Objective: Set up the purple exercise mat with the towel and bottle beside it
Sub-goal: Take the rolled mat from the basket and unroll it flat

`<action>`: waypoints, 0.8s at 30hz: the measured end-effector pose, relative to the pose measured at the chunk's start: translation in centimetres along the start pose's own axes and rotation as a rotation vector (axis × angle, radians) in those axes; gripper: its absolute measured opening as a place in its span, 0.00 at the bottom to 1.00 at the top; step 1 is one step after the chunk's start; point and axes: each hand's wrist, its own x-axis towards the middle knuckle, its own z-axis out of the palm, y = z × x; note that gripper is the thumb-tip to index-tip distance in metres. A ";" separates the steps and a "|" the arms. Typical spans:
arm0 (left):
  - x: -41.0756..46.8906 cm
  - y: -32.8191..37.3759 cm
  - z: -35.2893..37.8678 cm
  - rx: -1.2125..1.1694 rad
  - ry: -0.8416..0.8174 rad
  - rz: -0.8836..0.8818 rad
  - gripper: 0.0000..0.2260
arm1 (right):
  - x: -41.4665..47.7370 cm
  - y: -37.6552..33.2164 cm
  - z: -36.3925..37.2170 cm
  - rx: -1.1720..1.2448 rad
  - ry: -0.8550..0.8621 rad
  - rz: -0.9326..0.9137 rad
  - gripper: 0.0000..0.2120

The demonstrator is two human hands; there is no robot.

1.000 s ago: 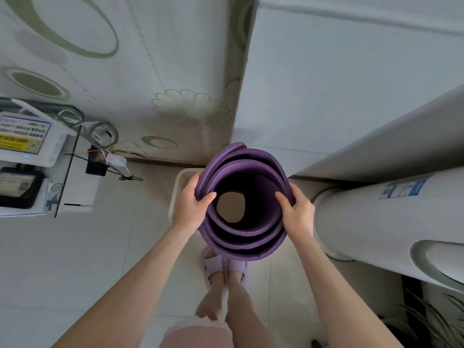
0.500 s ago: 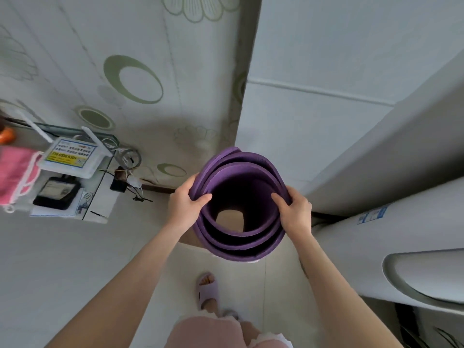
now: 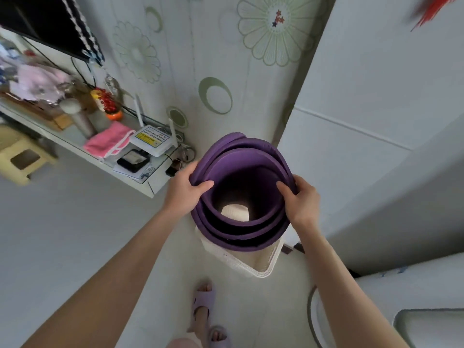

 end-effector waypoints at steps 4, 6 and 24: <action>-3.1 0.5 -4.0 -0.006 0.104 0.007 0.24 | -1.5 -3.4 1.5 0.000 -0.067 -0.115 0.10; -4.7 0.5 -6.2 -0.012 0.166 -0.004 0.24 | -2.5 -5.0 2.8 0.012 -0.111 -0.156 0.11; -27.2 -13.4 -32.6 -0.039 0.725 -0.343 0.22 | -25.3 -18.3 28.5 0.029 -0.691 -0.435 0.11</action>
